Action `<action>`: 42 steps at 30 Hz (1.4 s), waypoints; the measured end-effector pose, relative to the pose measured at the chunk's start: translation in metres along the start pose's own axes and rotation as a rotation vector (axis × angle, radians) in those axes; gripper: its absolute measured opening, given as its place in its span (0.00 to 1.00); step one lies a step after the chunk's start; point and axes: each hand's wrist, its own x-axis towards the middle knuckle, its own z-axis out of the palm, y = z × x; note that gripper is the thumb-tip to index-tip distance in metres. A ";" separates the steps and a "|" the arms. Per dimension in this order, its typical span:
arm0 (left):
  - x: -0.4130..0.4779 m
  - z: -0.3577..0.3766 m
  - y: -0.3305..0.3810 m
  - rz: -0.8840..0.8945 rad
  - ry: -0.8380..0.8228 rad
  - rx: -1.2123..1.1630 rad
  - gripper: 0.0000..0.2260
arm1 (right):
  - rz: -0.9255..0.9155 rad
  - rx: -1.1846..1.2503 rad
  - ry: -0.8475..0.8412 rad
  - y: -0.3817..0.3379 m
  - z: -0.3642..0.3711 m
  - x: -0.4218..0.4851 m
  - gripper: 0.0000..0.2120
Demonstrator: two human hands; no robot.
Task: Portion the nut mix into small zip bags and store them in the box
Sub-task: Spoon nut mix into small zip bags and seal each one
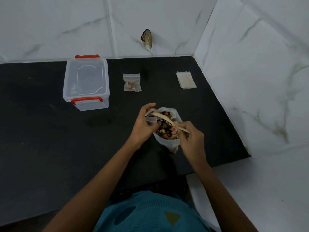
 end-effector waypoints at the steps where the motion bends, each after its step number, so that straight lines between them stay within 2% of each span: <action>1: -0.001 0.000 0.001 -0.001 -0.001 -0.002 0.26 | 0.042 0.025 0.012 -0.001 0.000 0.000 0.09; 5: -0.002 0.000 0.002 -0.008 -0.008 -0.019 0.25 | 0.242 0.201 0.048 -0.005 -0.001 0.004 0.08; 10: -0.001 0.000 0.001 -0.014 -0.019 -0.036 0.25 | 0.309 0.333 0.074 -0.012 -0.003 0.007 0.06; 15: -0.002 -0.002 -0.003 0.001 0.004 -0.018 0.26 | 0.486 0.474 0.240 -0.011 -0.008 0.010 0.04; 19: -0.006 -0.007 -0.006 -0.003 0.035 -0.003 0.27 | 0.664 0.357 0.318 0.013 -0.008 0.009 0.04; 24: -0.007 -0.008 -0.005 0.003 0.031 0.020 0.29 | 0.764 0.176 0.213 0.038 0.007 0.008 0.07; 28: -0.006 -0.007 -0.006 0.002 0.012 0.042 0.30 | 0.673 -0.022 0.152 0.041 0.018 0.010 0.05; 34: -0.003 -0.003 -0.006 0.017 -0.060 0.026 0.30 | 0.475 -0.505 -0.008 0.046 0.015 0.012 0.07; 38: -0.003 0.001 -0.006 0.021 -0.101 0.014 0.29 | 0.445 -0.481 -0.004 0.044 0.009 0.011 0.11; 42: 0.000 0.008 -0.005 0.052 -0.082 0.003 0.30 | 0.099 -0.164 0.031 0.002 0.006 0.021 0.11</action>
